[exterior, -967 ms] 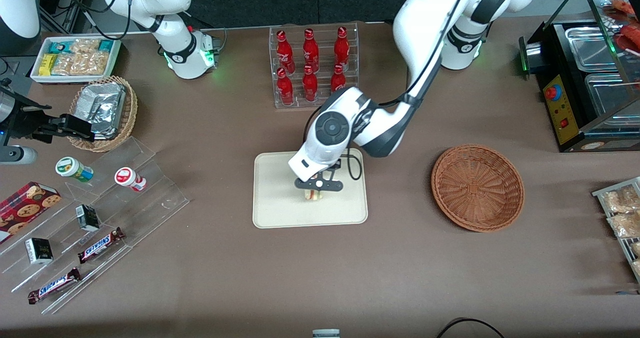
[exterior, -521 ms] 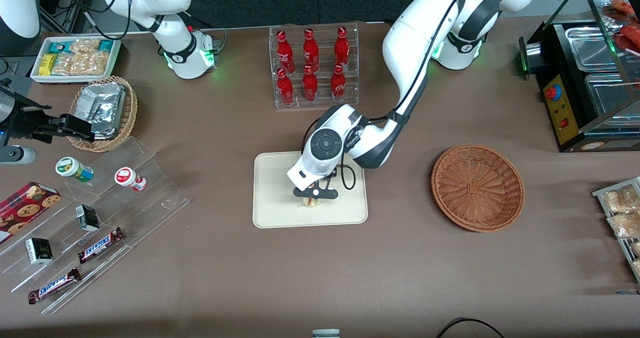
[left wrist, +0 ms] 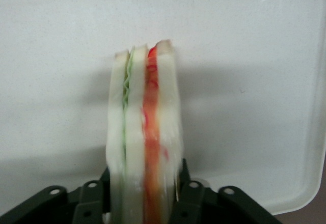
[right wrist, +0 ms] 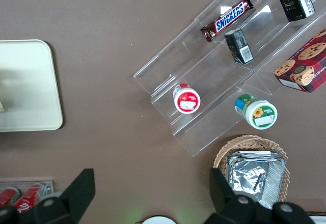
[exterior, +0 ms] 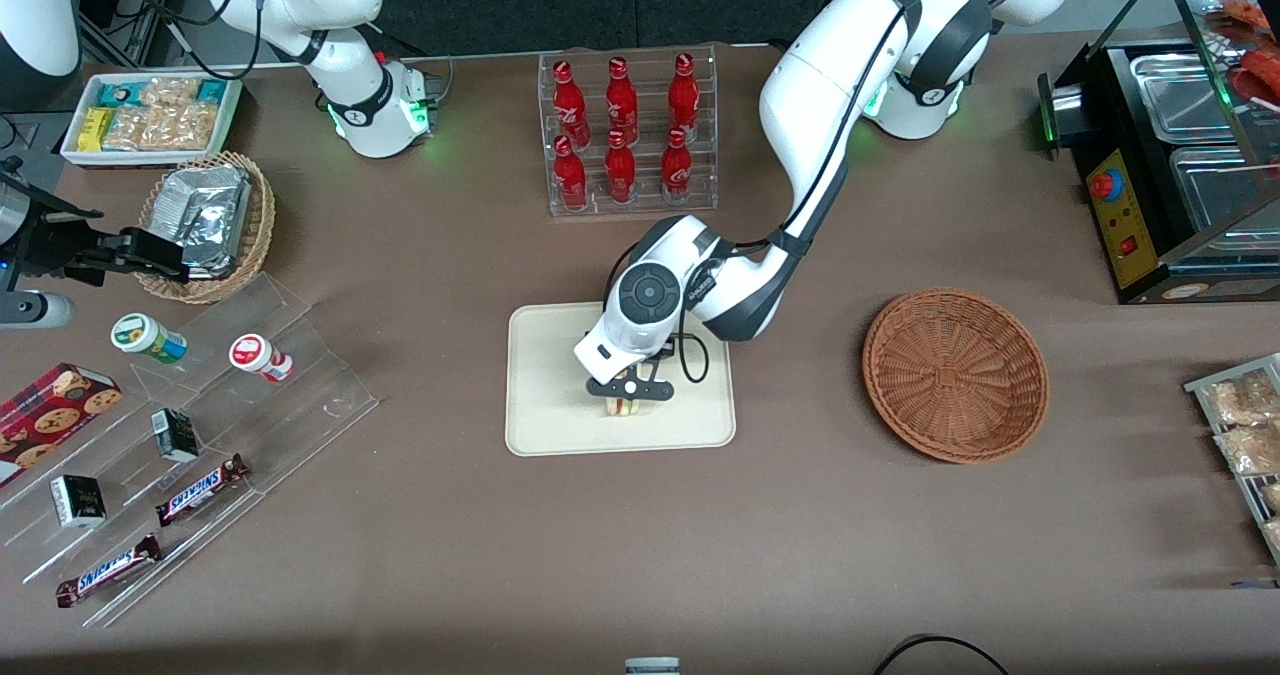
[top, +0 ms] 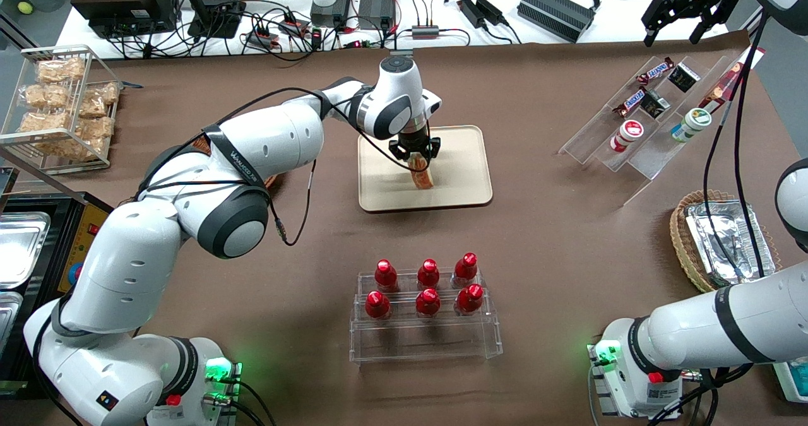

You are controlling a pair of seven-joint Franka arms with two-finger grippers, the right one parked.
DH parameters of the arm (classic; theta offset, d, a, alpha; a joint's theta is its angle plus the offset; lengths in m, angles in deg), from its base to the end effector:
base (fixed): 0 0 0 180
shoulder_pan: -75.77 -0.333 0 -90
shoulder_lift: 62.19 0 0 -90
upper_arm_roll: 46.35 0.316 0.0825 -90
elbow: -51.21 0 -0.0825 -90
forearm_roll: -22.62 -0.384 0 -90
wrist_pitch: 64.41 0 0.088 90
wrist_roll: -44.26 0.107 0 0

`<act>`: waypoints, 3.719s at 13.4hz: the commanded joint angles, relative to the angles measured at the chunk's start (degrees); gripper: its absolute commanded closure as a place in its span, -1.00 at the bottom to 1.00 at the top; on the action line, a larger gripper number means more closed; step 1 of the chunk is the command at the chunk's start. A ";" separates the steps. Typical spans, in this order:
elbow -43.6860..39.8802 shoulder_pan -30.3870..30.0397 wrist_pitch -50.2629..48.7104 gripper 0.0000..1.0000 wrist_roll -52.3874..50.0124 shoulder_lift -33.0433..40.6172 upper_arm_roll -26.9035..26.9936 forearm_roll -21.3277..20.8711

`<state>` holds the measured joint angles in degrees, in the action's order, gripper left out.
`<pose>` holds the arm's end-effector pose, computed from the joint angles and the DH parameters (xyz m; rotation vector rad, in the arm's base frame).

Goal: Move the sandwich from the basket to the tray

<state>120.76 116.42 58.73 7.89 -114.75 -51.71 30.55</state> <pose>0.5382 -0.5375 0.2226 2.9790 -0.0837 -0.1641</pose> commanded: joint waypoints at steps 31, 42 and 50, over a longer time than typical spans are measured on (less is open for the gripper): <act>30.14 -42.49 -25.75 -0.98 39.19 54.84 1.15 -3.88; 22.39 -42.31 -30.25 -0.98 37.43 54.49 0.53 -5.73; 21.42 -42.14 -32.52 -0.99 37.42 54.84 0.71 -5.82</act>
<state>144.34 74.26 29.04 46.18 -59.34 -50.74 25.67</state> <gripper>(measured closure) 0.004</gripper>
